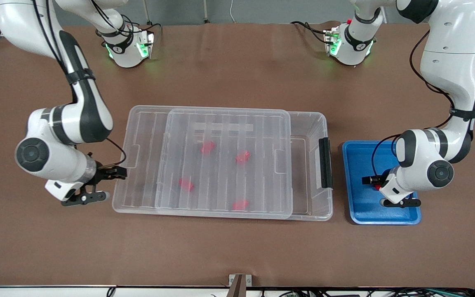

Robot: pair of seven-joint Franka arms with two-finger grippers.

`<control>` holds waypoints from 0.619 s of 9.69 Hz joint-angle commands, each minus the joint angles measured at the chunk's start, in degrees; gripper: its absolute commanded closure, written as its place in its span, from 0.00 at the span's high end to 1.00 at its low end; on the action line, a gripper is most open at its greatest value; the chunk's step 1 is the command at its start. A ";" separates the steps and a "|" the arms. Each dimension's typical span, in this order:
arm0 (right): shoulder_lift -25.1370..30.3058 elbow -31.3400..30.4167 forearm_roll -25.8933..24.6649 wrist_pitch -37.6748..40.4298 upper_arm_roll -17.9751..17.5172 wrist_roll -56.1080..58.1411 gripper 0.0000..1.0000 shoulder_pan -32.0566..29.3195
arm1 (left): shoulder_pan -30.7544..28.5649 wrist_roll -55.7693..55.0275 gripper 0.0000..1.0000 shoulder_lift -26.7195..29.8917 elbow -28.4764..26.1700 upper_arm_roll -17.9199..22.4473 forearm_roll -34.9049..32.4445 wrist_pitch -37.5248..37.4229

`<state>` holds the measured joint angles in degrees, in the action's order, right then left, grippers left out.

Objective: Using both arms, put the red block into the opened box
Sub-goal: 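Slide the clear lid open with the right gripper while the left gripper grasps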

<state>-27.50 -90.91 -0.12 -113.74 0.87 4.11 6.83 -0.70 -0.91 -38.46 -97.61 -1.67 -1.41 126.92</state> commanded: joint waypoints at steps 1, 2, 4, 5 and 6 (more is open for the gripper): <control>1.13 -0.23 -0.84 0.45 -0.70 4.84 1.00 -3.75 | -0.44 1.52 0.69 -0.82 -2.58 0.78 -0.53 1.14; 1.13 0.47 -0.85 0.54 -0.70 5.81 1.00 -4.71 | -0.36 1.52 0.39 -0.74 -2.68 1.05 -0.53 0.96; 1.22 1.87 -0.50 2.46 -0.79 5.47 1.00 -4.90 | -0.27 1.61 0.00 -0.30 -2.06 1.14 -0.96 0.79; 1.66 5.01 0.20 5.87 -0.79 4.68 1.00 -4.81 | -0.27 1.61 0.00 -0.03 -2.06 1.14 -1.05 0.79; 2.01 8.96 0.21 10.34 -0.70 1.28 1.00 -5.07 | -0.35 1.61 0.00 1.88 -2.15 1.14 -1.05 0.61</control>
<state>-27.01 -85.84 -0.10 -108.39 0.75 8.17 2.42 -0.89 0.23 -37.88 -98.81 -0.51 -1.43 126.96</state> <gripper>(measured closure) 0.000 0.652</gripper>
